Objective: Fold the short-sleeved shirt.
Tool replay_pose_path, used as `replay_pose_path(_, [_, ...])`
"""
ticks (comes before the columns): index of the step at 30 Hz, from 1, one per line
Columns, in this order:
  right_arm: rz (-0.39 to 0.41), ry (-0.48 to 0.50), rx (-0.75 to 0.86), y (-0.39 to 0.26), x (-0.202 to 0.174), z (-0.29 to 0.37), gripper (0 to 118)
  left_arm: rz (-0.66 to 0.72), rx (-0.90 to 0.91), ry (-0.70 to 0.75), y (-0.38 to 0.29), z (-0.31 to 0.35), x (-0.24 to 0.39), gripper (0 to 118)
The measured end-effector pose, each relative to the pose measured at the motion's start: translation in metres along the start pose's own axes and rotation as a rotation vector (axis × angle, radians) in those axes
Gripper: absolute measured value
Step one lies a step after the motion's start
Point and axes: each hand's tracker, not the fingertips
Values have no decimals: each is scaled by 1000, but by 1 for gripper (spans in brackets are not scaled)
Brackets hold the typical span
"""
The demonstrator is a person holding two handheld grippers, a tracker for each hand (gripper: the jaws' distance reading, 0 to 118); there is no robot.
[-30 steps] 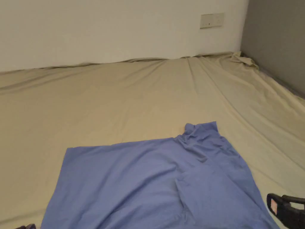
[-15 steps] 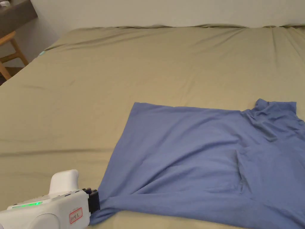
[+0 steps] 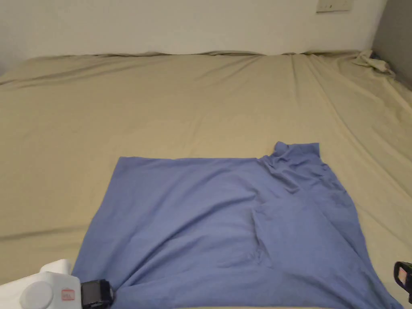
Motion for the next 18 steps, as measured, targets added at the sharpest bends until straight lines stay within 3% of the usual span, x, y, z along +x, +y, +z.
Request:
replay_pose_path(2, [-6,-37,-34,4,11,-14,2,-48,68,72,-1,27,26,113])
replay_pose_path(3, [4,-47,-49,6,16,-22,2,-55,113,52,-2,34,30,99])
replay_pose_path(4, [4,-34,-57,6,24,-33,2,-48,131,19,-3,38,32,63])
replay_pose_path(5, [-5,-23,-73,7,31,-42,3,-30,115,-108,-3,37,30,15])
replay_pose_path(6, [-34,10,-101,8,36,-51,13,60,49,-309,-16,27,35,4])
replay_pose_path(8, [-42,33,-160,8,43,-71,110,127,53,-353,-29,35,40,4])
replay_pose_path(9, [-35,29,-203,7,46,-82,118,123,73,-342,-18,34,28,4])
replay_pose_path(10, [-30,16,-160,7,52,-82,115,125,77,-345,-17,38,25,4])
replay_pose_path(16, [-28,-34,-363,-9,48,-118,116,153,127,-429,-2,39,1,4])
replay_pose_path(18, [-75,-32,-451,-15,46,-127,112,140,138,-409,-5,37,-2,4])
